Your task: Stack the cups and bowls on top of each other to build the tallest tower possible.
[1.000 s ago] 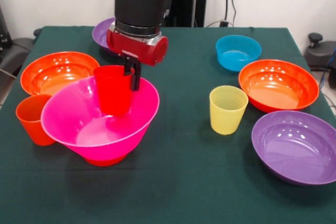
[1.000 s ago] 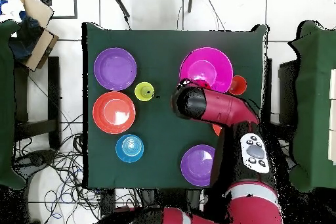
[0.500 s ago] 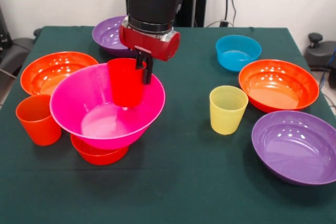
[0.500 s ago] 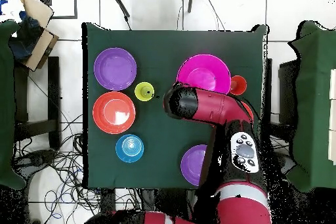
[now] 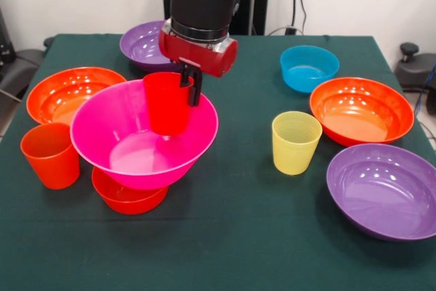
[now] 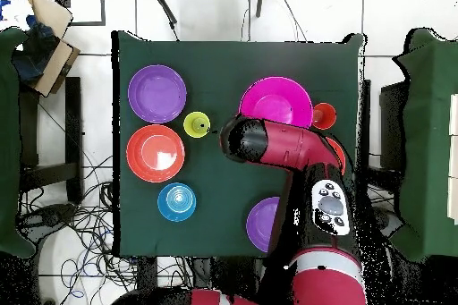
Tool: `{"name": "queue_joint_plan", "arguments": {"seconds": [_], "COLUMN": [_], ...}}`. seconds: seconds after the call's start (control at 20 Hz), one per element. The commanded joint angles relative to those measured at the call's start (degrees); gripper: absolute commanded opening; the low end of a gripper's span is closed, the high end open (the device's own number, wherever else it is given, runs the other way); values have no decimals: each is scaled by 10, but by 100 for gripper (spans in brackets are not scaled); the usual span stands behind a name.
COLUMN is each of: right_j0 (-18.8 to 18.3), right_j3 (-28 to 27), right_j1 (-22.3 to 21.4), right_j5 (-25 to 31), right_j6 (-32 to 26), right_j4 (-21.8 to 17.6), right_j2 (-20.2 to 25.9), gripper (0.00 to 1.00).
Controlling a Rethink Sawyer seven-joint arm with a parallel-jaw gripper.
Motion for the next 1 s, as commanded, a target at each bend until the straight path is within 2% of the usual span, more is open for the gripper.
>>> {"name": "queue_joint_plan", "arguments": {"seconds": [0.05,0.3,0.55,1.0], "right_j0": [3,13,16,-11], "right_j3": [-27,-52,-87,-102], "right_j1": [2,10,12,25], "right_j5": [45,33,53,43], "right_j6": [-32,-28,-39,-60], "right_j4": [-47,-61,-78,-73], "right_j2": [24,6,-2,47], "gripper": [0,0,0,0]}}
